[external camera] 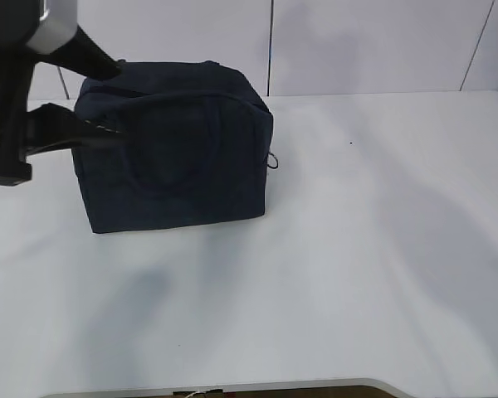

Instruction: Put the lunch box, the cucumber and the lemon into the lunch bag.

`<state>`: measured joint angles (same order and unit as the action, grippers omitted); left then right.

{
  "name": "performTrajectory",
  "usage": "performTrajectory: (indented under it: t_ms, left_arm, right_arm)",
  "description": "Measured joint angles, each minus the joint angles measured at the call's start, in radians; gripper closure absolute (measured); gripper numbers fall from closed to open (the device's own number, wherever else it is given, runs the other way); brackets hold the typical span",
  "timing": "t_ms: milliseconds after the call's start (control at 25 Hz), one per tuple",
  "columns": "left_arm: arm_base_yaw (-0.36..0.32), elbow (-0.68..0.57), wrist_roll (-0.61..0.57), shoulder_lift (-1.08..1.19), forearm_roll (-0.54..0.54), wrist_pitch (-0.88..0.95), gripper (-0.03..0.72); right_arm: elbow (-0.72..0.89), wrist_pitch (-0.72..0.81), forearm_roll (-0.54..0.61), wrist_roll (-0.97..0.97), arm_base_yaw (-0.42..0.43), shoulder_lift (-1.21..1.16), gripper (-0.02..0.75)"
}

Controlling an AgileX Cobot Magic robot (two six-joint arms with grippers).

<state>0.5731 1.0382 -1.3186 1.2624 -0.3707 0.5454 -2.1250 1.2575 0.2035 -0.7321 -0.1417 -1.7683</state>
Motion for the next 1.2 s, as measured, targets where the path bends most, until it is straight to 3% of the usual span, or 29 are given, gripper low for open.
performTrajectory:
  t_ms: [240,440,840,1200]
  left_arm:
    - [0.0,0.0,0.256,-0.083,0.321,0.074,0.228]
    - [0.0,0.0,0.416,-0.176,0.481,0.148,0.23]
    - [0.0,0.0,0.708,-0.293,0.654,0.299,0.231]
    - [0.0,0.0,0.869,-0.416,0.671,0.45,0.231]
  right_arm:
    - [0.0,0.007,0.0,0.028,0.0,0.094,0.455]
    - [0.0,0.008,0.0,0.072,0.0,0.162,0.455]
    - [0.0,0.014,0.014,0.132,0.0,0.284,0.455]
    - [0.1,0.016,0.081,0.144,0.0,0.423,0.455]
